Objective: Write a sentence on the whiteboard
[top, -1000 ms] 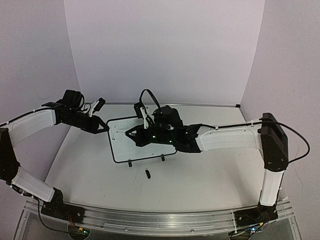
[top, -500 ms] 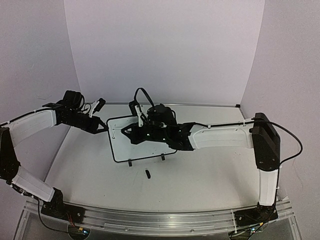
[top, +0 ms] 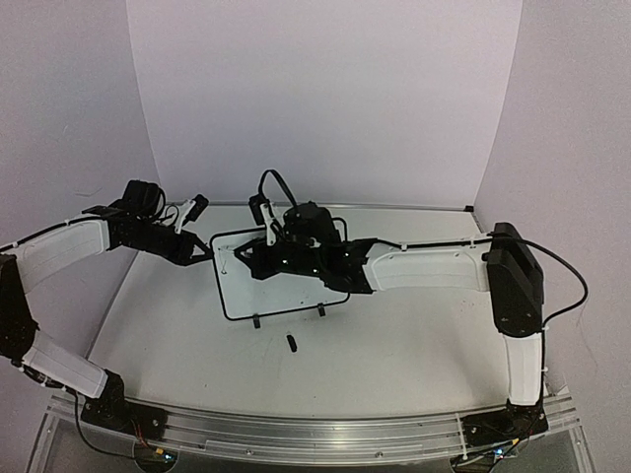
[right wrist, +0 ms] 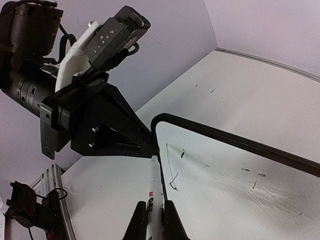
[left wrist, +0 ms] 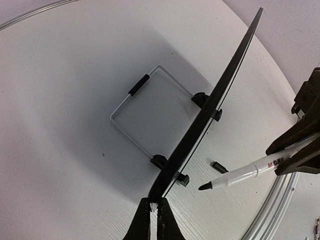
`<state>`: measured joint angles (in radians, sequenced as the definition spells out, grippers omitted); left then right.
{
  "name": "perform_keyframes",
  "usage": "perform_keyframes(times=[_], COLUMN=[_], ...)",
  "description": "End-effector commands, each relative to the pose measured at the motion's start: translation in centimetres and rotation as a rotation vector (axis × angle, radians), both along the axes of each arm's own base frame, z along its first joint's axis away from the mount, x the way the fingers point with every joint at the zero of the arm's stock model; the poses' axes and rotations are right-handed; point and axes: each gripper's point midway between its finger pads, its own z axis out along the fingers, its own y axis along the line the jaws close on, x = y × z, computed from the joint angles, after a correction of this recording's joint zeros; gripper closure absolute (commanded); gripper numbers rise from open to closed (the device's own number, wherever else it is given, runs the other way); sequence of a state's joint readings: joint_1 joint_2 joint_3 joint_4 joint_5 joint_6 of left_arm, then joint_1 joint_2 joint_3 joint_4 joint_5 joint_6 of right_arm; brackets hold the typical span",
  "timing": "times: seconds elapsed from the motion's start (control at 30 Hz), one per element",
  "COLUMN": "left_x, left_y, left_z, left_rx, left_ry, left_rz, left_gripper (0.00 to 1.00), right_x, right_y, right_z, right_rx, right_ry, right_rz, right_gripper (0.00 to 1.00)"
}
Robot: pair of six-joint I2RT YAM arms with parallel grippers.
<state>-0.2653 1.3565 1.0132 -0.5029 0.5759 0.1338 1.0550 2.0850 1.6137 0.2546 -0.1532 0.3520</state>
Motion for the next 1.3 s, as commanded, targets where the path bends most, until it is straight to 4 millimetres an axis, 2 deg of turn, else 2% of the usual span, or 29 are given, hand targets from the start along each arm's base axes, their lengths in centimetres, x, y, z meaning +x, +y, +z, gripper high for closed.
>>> perform_keyframes(times=[0.0, 0.5, 0.7, 0.9, 1.1, 1.27], left_x=[-0.5, -0.8, -0.4, 0.0, 0.8, 1.4], left_y=[0.0, -0.3, 0.2, -0.3, -0.4, -0.8], left_z=[0.3, 0.5, 1.2, 2.7, 2.4, 2.9], left_rx=[0.000, -0.014, -0.007, -0.068, -0.054, -0.066], left_ry=[-0.021, -0.014, -0.032, -0.052, -0.045, -0.058], left_rz=[-0.016, -0.028, 0.009, 0.005, -0.006, -0.032], left_gripper=[1.00, 1.00, 0.80, 0.60, 0.58, 0.59], right_x=[0.5, 1.3, 0.0, -0.6, -0.7, -0.9], right_y=[0.9, 0.8, 0.4, -1.1, -3.0, -3.1], right_z=[0.9, -0.3, 1.4, 3.3, 4.4, 4.8], right_rx=[0.010, -0.022, 0.032, 0.059, 0.059, 0.063], right_ry=[-0.032, -0.027, -0.033, -0.045, -0.065, -0.072], right_rz=[-0.008, -0.049, -0.001, -0.013, -0.059, -0.051], right_gripper=[1.00, 1.00, 1.00, 1.00, 1.00, 1.00])
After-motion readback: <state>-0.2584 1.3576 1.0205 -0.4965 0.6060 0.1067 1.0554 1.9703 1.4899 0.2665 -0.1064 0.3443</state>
